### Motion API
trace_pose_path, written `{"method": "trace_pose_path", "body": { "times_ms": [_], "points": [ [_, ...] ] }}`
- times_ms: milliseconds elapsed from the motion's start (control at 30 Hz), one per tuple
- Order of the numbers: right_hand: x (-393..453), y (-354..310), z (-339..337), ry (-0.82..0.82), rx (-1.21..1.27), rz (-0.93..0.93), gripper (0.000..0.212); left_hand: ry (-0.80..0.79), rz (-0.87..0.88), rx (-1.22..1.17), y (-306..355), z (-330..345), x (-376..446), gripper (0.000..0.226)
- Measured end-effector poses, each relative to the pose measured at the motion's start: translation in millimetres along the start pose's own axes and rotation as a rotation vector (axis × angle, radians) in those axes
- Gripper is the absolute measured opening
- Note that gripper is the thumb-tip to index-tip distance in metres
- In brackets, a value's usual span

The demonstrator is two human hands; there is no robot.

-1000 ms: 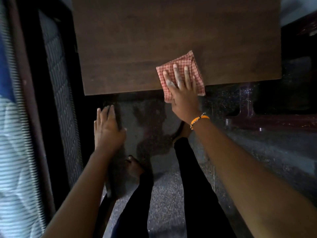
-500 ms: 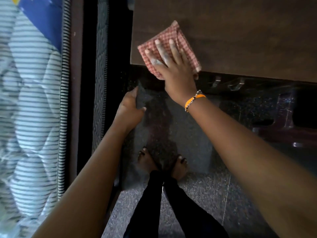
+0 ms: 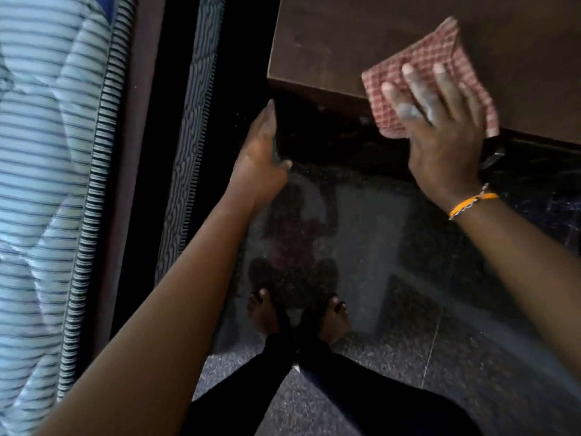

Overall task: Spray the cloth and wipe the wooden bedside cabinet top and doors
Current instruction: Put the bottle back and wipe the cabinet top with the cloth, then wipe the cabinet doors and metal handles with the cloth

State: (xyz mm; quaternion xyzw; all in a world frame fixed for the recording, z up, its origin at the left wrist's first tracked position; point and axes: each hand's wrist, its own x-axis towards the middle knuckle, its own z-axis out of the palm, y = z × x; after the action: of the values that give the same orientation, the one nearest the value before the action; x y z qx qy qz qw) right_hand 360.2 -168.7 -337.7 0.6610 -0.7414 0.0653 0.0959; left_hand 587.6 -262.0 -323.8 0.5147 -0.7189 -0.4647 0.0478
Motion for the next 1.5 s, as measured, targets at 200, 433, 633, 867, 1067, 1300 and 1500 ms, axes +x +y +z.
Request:
{"method": "trace_pose_path", "body": {
  "times_ms": [200,433,633,867,1067,1300,1500],
  "points": [
    [15,-15,13,0.195,0.024,-0.123,0.037,0.100,0.079,-0.010,-26,16,17,0.079],
    [65,-89,41,0.433,0.028,-0.298,0.040,0.194,0.221,-0.327,-54,21,38,0.071],
    [91,-114,68,0.677,0.033,-0.367,0.028,0.237,0.138,-0.632,-59,20,51,0.054],
    [52,-63,57,0.637,-0.068,-0.495,0.028,0.173,0.062,-0.550,-66,15,62,0.071],
    [-5,-18,29,0.532,0.198,-0.144,0.050,0.318,0.134,-0.711,-62,44,48,0.079],
    [-68,-89,80,0.747,0.497,0.268,0.039,0.476,0.031,-0.924,-59,74,46,0.064],
    [-109,-138,123,0.822,0.980,0.866,0.038,0.521,-0.019,-0.876,-67,85,51,0.062]
  ]
}}
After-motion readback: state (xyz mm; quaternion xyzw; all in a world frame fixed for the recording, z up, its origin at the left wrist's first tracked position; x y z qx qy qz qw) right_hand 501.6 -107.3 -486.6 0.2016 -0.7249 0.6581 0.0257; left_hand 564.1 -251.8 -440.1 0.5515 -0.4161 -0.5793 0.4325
